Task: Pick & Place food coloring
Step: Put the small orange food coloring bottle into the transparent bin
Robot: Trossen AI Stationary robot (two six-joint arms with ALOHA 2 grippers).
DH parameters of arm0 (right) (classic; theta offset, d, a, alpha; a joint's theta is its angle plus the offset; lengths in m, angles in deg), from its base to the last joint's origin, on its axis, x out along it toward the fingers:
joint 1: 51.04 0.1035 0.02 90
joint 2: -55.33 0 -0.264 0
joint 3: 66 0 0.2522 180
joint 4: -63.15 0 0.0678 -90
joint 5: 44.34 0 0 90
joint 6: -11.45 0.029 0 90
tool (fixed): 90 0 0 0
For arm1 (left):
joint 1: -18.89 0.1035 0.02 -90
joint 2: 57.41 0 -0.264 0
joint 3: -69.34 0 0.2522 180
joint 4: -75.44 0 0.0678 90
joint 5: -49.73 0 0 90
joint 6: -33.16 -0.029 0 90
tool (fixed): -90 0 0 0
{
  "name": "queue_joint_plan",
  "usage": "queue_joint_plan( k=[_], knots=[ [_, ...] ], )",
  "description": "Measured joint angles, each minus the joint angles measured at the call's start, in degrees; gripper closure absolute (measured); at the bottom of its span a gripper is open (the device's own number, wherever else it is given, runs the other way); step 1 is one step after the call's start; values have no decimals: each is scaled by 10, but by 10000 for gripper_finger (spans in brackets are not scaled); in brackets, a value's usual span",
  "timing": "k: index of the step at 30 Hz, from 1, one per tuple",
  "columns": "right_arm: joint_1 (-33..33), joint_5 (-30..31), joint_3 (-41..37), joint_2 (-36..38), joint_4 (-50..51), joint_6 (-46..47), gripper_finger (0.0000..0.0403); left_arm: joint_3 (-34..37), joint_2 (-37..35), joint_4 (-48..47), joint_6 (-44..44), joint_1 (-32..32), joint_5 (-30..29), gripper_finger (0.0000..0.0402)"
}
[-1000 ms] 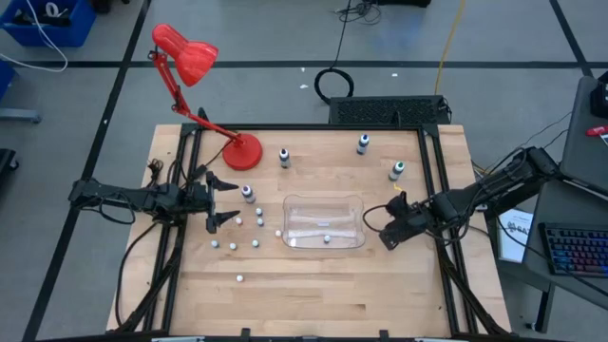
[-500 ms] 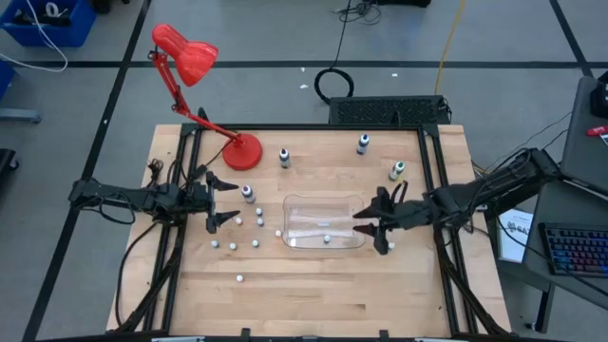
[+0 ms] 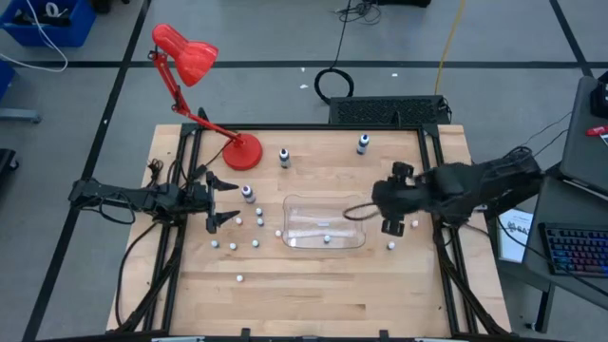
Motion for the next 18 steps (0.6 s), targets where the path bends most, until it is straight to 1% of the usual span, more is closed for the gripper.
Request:
queue_joint_plan(
  k=[3, 4, 7, 8, 11, 15, 17, 18],
  knots=[
    [-39, -77, -10, -54, 103, 36, 243, 0, 0, 0, 0, 0, 0, 14],
    [-49, -97, -18, -71, 117, 40, 243, 0, 0, 0, 0, 0, 0, 14],
    [-73, -152, -64, -86, 90, 22, 243, 0, 0, 0, 0, 0, 0, 14],
    [-78, -162, -81, -86, 78, 19, 243, 0, 0, 0, 0, 0, 0, 14],
    [-98, -196, -141, -91, 97, 14, 243, 0, 0, 0, 0, 0, 0, 14],
    [-118, -250, -213, -79, 106, 32, 243, 0, 0, 0, 0, 0, 0, 14],
    [-122, -281, -239, -77, 98, 37, 243, 0, 0, 0, 0, 0, 0, 14],
    [-124, -286, -250, -75, 95, 40, 243, 0, 0, 0, 0, 0, 0, 14]
  ],
)
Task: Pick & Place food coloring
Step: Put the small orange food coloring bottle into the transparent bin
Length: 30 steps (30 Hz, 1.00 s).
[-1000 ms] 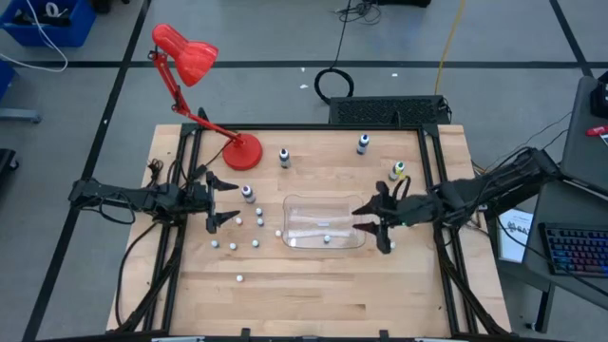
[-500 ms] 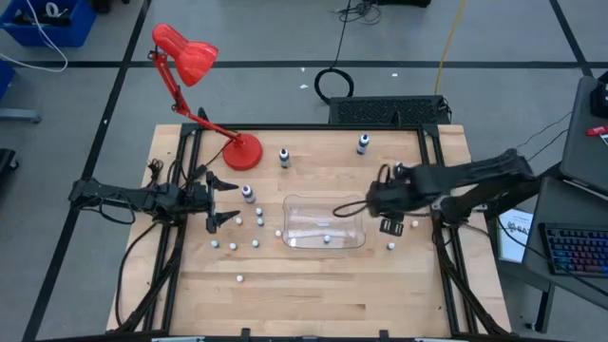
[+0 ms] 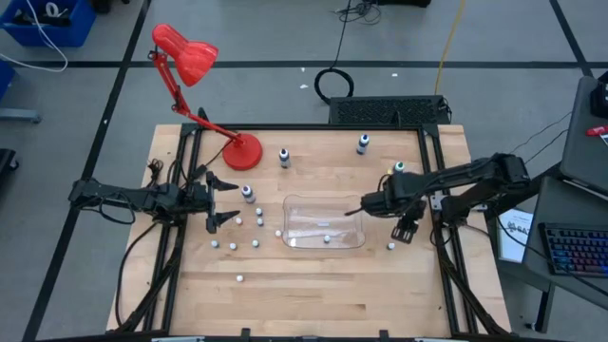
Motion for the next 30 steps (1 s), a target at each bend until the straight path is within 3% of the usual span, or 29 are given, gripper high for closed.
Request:
queue_joint_plan(
  k=[12, 30],
  knots=[
    [-2, 37, -56, 4, -38, 24, 243, 0, 0, 0, 0, 0, 0, 14],
    [-20, 0, -97, 4, -76, 152, 243, 0, 0, 0, 0, 0, 0, 14]
  ],
)
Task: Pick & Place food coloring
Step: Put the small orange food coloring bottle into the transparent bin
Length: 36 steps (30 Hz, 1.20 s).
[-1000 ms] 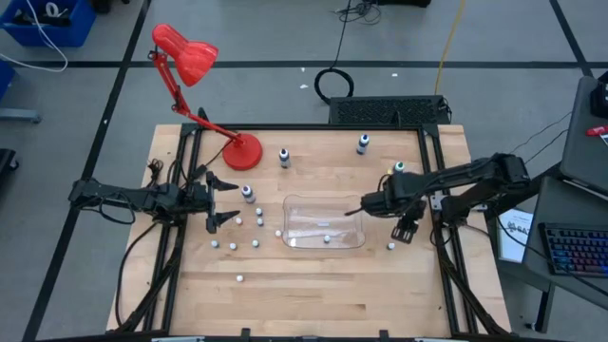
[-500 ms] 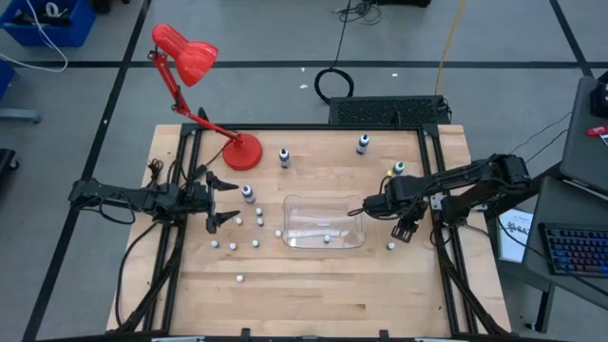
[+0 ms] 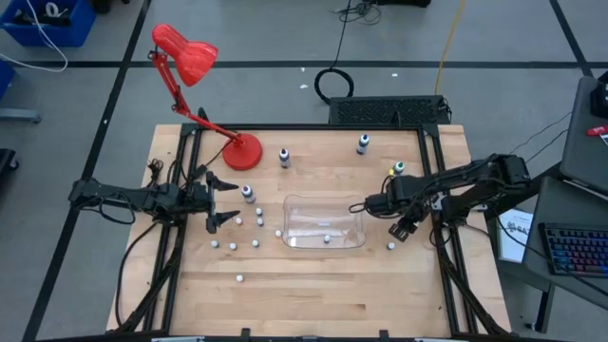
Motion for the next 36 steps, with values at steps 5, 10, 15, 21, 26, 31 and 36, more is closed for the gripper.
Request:
queue_joint_plan(
  k=[5, 10, 15, 21, 26, 31, 36],
  knots=[
    [-1, 3, -18, 0, -9, 18, 243, 0, 0, 0, 0, 0, 0, 14],
    [-2, 1, -27, 0, -26, 32, 243, 0, 0, 0, 0, 0, 0, 14],
    [-2, 3, -29, 0, -44, 38, 243, 0, 0, 0, 0, 0, 0, 14],
    [-2, 16, -29, 0, -56, 46, 243, 0, 0, 0, 0, 0, 0, 14],
    [-2, 18, -29, 0, -56, 47, 243, 0, 0, 0, 0, 0, 0, 14],
    [-2, 19, -29, 0, -56, 57, 243, 0, 0, 0, 0, 0, 0, 14],
    [-2, 19, -29, 2, -56, 69, 243, 0, 0, 0, 0, 0, 0, 14]
  ],
)
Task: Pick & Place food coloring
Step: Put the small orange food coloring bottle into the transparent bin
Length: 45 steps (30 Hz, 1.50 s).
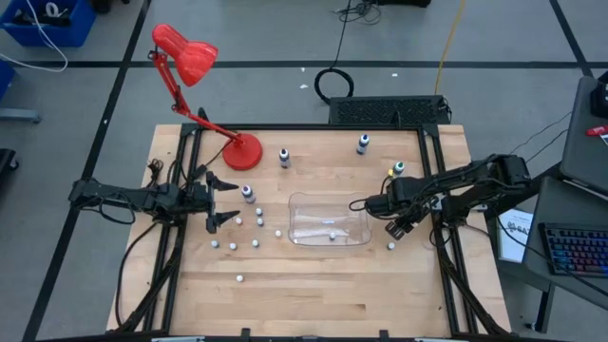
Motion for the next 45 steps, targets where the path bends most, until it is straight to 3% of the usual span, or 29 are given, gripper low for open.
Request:
queue_joint_plan(
  k=[14, 21, 33, 38, 45],
  knots=[
    [0, 14, 27, 40, -34, 54, 243, 0, 0, 0, 0, 0, 0, 14],
    [-9, 43, 28, 76, 29, 138, 243, 0, 0, 0, 0, 0, 0, 14],
    [-43, 40, 15, 72, 57, 140, 243, 0, 0, 0, 0, 0, 0, 14],
    [-57, -4, -27, 72, 46, 139, 243, 0, 0, 0, 0, 0, 0, 14],
    [-60, -12, -44, 72, 15, 127, 243, 0, 0, 0, 0, 0, 0, 14]
  ],
)
